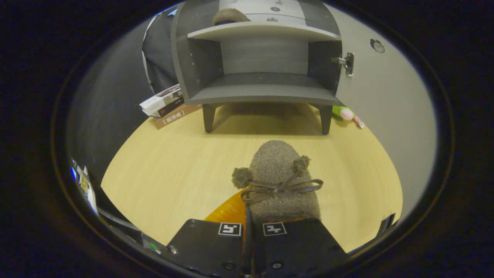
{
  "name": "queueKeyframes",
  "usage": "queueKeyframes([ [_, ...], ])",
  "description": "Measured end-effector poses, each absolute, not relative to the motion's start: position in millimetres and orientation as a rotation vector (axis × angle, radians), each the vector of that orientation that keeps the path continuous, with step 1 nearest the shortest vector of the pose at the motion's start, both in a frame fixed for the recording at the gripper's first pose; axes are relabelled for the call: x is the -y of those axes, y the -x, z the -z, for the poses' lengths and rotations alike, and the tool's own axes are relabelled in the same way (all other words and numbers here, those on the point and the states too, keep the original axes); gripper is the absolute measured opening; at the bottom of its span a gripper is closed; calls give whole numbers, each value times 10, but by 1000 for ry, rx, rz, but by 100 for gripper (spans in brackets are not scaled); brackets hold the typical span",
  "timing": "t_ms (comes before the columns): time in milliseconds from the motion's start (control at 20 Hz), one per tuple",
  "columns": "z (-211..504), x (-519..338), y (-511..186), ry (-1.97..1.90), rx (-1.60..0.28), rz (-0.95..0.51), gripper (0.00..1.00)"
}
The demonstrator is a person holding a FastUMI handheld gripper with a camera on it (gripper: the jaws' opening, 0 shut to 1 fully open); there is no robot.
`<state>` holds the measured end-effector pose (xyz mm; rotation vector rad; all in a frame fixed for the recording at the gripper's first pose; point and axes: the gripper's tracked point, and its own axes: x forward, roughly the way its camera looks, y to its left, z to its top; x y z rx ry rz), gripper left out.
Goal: Open the shoe cabinet door, grab the shoes and put them into the shoe cabinet, then close the shoe cabinet door.
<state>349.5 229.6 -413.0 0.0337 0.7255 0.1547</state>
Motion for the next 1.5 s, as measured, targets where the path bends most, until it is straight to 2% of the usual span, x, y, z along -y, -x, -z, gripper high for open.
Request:
queueKeyframes([
  [700,2124,-2296,-3833,-22,-389,-189,7],
  [1150,1019,-2246,-4644,-8,-187,-145,7],
  [1500,616,-2375,-5362,-39,-132,-153,7],
])
